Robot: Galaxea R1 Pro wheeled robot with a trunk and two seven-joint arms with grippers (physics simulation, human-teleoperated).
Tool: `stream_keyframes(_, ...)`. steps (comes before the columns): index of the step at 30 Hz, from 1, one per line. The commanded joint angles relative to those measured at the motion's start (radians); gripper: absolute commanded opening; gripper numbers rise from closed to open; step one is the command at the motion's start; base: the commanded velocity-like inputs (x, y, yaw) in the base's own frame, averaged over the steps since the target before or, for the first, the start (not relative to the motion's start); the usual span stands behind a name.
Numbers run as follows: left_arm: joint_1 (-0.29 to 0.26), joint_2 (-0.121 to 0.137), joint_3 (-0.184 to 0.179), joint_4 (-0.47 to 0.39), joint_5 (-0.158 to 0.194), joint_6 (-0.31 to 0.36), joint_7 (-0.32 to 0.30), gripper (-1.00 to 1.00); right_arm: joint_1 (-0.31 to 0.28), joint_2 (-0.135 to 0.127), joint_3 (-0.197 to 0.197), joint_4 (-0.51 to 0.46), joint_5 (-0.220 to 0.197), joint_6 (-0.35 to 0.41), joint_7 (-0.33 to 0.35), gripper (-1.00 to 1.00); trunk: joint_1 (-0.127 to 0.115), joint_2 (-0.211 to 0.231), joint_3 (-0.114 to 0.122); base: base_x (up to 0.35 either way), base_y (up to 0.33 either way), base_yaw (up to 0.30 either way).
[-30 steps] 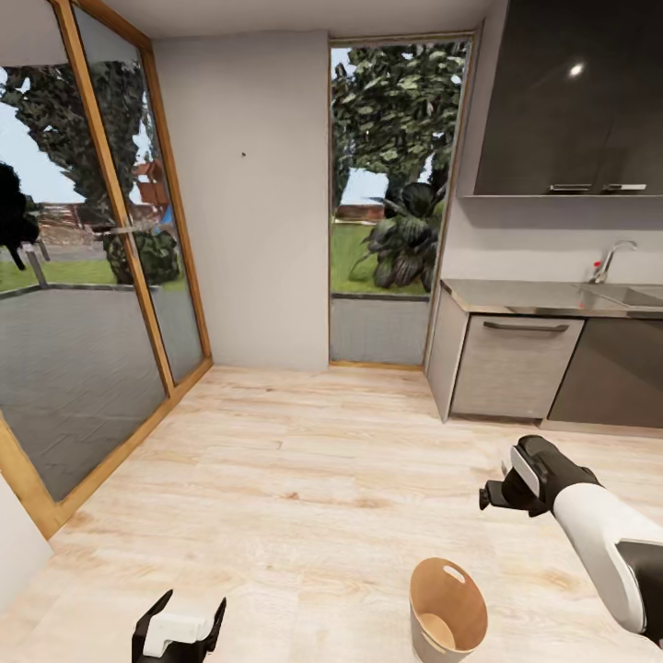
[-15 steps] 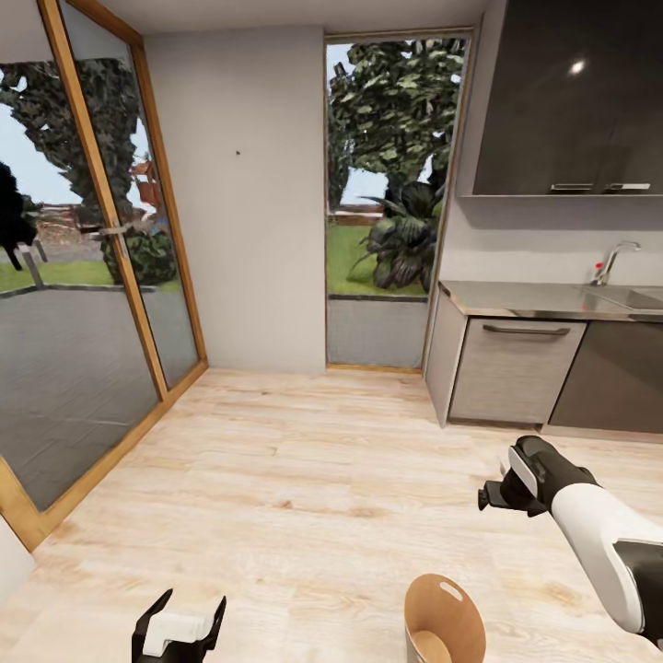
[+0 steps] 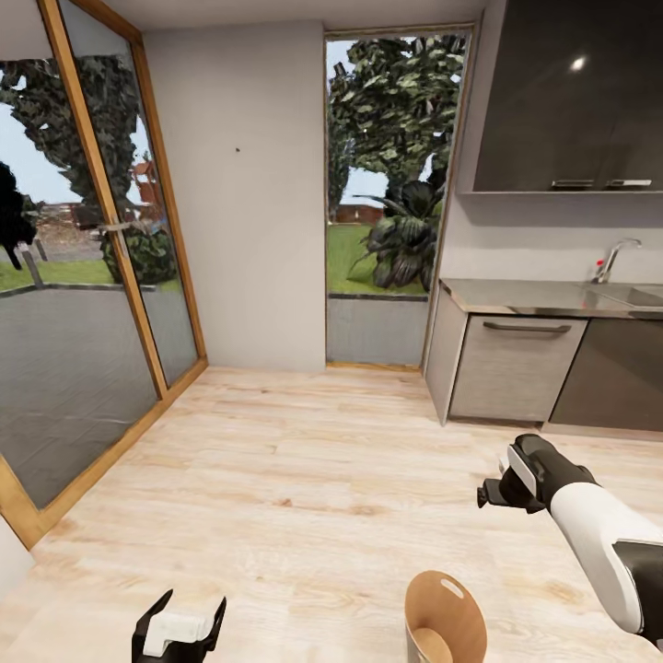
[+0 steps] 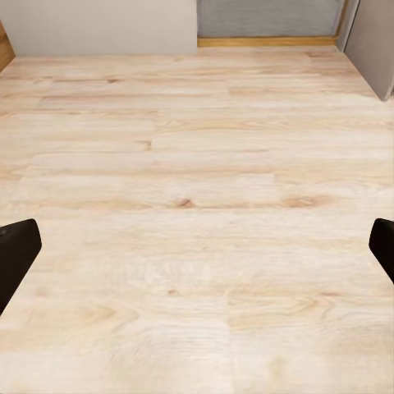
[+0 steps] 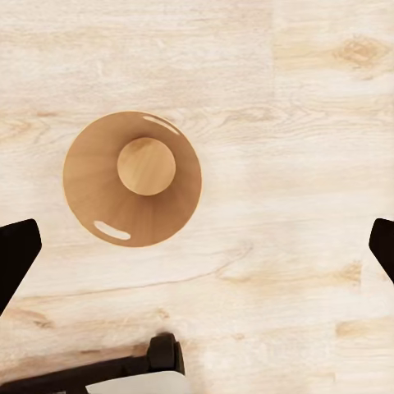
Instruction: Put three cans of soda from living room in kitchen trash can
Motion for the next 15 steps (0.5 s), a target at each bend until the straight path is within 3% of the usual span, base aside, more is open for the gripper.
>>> stream_keyframes(1, 0.0, 0.0, 0.0, 0.0, 0.0, 0.0, 0.0, 1.0, 0.0, 0.0, 0.0, 0.0, 0.0, 0.0, 0.0, 1.0, 0.004, -0.007, -0.003, 0.0, 0.0, 0.0)
stream_keyframes(15, 0.0, 0.0, 0.0, 0.0, 0.0, 0.004, -0.001, 1.0, 0.0, 0.002, 0.003, 0.0, 0.0, 0.0, 0.0, 1.0, 0.058, -0.105, -0.047, 0.0, 0.0, 0.0)
